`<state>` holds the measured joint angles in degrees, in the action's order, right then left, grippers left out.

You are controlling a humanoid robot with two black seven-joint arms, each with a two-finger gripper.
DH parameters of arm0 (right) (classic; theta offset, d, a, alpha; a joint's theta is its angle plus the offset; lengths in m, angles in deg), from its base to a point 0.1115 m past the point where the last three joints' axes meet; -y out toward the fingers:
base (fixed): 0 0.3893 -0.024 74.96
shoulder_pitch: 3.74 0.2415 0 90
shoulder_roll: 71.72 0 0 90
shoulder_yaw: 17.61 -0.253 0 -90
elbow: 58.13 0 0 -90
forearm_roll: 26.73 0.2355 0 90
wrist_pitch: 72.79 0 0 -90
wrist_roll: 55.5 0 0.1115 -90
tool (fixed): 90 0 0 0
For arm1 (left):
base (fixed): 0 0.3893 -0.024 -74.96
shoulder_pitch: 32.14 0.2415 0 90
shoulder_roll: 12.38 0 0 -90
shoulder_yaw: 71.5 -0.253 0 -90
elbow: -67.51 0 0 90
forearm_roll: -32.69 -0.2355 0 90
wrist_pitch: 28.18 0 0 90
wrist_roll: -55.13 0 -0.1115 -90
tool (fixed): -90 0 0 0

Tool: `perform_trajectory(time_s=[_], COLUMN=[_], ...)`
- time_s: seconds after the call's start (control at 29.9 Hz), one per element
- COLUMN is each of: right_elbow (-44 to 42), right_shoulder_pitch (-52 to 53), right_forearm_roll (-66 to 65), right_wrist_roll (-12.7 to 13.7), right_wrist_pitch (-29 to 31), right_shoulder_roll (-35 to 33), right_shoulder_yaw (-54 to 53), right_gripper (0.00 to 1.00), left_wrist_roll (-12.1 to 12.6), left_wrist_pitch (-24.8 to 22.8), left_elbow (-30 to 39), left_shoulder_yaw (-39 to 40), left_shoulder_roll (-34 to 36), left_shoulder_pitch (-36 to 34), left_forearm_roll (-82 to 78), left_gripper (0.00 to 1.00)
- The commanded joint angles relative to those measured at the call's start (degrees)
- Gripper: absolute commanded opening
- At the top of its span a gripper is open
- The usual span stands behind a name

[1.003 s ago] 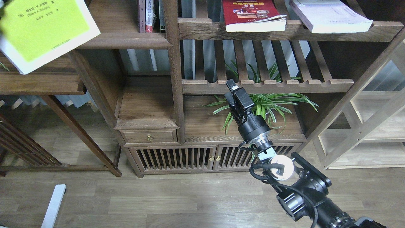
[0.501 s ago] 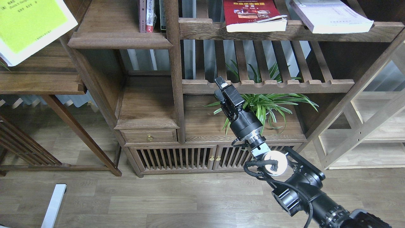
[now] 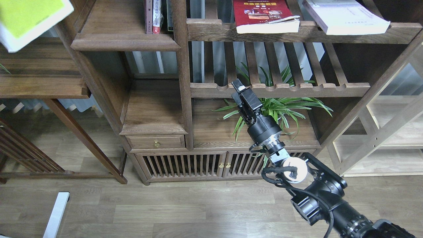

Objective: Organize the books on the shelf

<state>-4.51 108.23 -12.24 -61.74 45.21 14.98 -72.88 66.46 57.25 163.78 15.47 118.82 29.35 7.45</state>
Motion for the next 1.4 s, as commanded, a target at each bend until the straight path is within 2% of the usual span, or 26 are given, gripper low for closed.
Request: perform_trajectory(time_s=[0.0, 0.33, 0.47, 0.53, 0.84, 0.94, 1.14, 1.37], right_elbow=[0.6, 1.2, 1.3, 1.2, 1.8, 1.8, 1.8, 1.8], right_shoulder_pitch=[-0.6, -1.7, -1.8, -1.8, -1.7, -1.7, -1.4, -0.8], right_forearm_roll=[0.0, 0.3, 0.4, 0.4, 0.6, 0.7, 0.8, 1.3], right_wrist_roll=[0.0, -0.2, -0.3, -0.4, -0.4, -0.4, -0.4, -0.4], right_wrist_pitch=[0.0, 0.0, 0.0, 0.0, 0.0, 0.0, 0.0, 0.0], right_shoulder_roll=[-1.6, -5.7, -6.7, -7.0, -6.9, -6.9, -6.8, -6.5], right_shoulder_yaw=[0.0, -0.5, -0.6, -0.7, -3.9, -4.4, -4.7, -4.7], right_gripper=[0.81, 0.81, 0.81, 0.81, 0.81, 0.81, 0.81, 0.81], left_wrist_roll=[0.0, -0.6, -1.6, -3.0, -3.7, -5.4, -10.8, -14.2], left_wrist_pitch=[1.8, 8.0, 8.3, 8.2, 7.7, 7.6, 7.3, 5.4], left_elbow=[-0.1, -1.3, -4.9, -8.0, -18.6, -22.6, -32.0, -42.8], left_shoulder_yaw=[-3.6, -9.4, -11.6, -13.0, -20.2, -22.5, -27.6, -31.4], left_shoulder_roll=[-0.6, -1.5, -3.0, -4.9, -7.9, -9.9, -12.6, -17.1], left_shoulder_pitch=[-2.9, -7.4, -10.6, -13.7, -23.3, -26.2, -32.0, -37.8], left_forearm_roll=[-1.4, -5.9, -6.1, -7.4, -9.0, -9.0, -8.4, -8.3], left_gripper=[0.01, 0.02, 0.01, 0.01, 0.02, 0.02, 0.03, 0.03])
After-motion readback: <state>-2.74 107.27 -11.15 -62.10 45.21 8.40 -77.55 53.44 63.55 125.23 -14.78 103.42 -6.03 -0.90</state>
